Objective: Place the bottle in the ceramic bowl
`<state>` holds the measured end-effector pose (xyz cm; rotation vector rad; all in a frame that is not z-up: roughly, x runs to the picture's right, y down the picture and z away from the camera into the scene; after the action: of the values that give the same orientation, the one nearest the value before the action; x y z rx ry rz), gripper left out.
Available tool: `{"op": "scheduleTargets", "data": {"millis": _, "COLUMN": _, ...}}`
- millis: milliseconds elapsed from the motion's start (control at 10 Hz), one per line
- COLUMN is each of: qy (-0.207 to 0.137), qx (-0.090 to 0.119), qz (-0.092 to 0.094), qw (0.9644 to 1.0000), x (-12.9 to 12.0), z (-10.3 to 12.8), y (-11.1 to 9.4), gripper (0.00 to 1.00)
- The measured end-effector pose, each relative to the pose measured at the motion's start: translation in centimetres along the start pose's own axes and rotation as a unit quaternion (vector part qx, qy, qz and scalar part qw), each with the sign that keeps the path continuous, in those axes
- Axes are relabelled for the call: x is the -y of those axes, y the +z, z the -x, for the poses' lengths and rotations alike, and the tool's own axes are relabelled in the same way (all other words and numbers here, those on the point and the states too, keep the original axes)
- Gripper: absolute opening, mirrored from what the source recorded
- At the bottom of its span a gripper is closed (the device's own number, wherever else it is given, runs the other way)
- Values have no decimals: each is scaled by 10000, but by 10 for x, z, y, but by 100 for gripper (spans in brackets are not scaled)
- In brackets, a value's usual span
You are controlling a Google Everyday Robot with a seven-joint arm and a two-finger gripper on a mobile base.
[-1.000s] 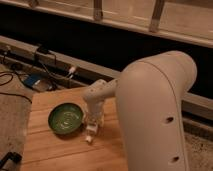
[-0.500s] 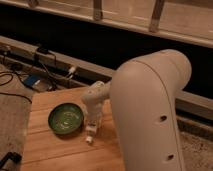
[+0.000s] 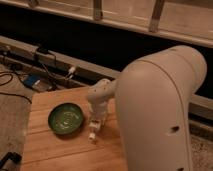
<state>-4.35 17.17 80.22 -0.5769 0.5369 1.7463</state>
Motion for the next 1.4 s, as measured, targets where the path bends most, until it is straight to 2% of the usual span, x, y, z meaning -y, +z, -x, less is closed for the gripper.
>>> {"op": "scheduleTargets", "data": {"millis": 100, "qy": -32, "qx": 111, "qz": 7, "qw": 9999, "x": -1, "z": 3, "y": -11, "gripper": 0}}
{"op": "scheduleTargets", "data": {"millis": 300, "qy": -228, "qx": 368, "qz": 45, "qw": 9991, "x": -19, "z": 11, "y": -38, "gripper": 0}}
{"op": "scheduleTargets", "data": {"millis": 600, "qy": -742, "qx": 559, "qz": 130, "qw": 9956, "x": -66, "z": 20, "y": -53, "gripper": 0}}
{"op": "scheduleTargets", "data": {"millis": 900, "qy": -1327, "qx": 534, "qz": 294, "qw": 9893, "x": -119, "z": 21, "y": -52, "gripper": 0}}
{"op": "scheduleTargets", "data": {"millis": 1100, "qy": -1663, "qx": 385, "qz": 533, "qw": 9839, "x": -146, "z": 3, "y": -52, "gripper": 0}}
{"op": "scheduleTargets", "data": {"millis": 1300, "qy": -1747, "qx": 291, "qz": 653, "qw": 9820, "x": -152, "z": -5, "y": -52, "gripper": 4}}
{"op": "scheduleTargets", "data": {"millis": 1400, "qy": -1741, "qx": 292, "qz": 654, "qw": 9821, "x": -152, "z": -5, "y": -52, "gripper": 13}}
